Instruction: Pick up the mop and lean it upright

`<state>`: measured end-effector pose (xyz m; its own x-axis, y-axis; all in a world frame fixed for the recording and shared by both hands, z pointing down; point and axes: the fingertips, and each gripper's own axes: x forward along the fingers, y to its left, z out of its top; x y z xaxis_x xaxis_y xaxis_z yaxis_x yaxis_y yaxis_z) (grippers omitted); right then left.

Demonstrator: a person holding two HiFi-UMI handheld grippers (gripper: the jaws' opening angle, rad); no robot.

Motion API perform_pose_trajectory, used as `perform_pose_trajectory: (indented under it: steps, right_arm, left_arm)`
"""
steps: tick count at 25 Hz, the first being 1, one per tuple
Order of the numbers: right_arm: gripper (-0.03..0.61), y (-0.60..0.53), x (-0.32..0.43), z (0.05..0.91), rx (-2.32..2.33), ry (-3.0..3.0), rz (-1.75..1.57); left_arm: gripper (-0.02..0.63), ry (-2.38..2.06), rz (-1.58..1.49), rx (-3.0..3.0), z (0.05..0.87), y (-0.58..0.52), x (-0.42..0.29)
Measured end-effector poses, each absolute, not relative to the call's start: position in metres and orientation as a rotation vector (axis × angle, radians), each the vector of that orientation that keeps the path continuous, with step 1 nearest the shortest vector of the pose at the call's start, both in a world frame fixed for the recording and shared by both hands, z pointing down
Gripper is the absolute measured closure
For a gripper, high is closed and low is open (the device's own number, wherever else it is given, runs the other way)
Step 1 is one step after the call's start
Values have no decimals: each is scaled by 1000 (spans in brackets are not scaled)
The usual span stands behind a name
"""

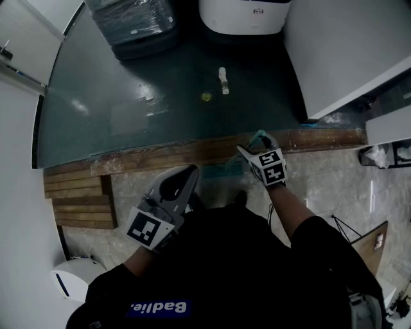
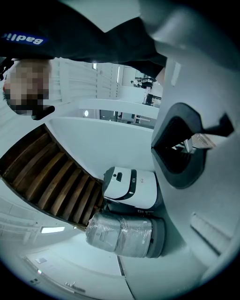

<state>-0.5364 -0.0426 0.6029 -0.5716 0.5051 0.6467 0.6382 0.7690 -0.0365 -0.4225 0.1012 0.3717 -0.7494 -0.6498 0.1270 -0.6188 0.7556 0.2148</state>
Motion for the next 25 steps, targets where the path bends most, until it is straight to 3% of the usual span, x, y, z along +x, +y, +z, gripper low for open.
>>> perform_pose_trajectory:
  steps: [15,21,25]
  right_arm:
    - [219,-65,-499,585,-581,-2404,-239]
    - [316,-67,-452,563,-452,-2478,-180]
    - [439,-69,-430,545,-427,-2534,-161]
  left_arm:
    - [594,-2715,-291,1255,364,123,-409]
    - [594,-2606,-371,1413,377,118,-395]
    - [594,-2547,-403,1496,381,104,-386]
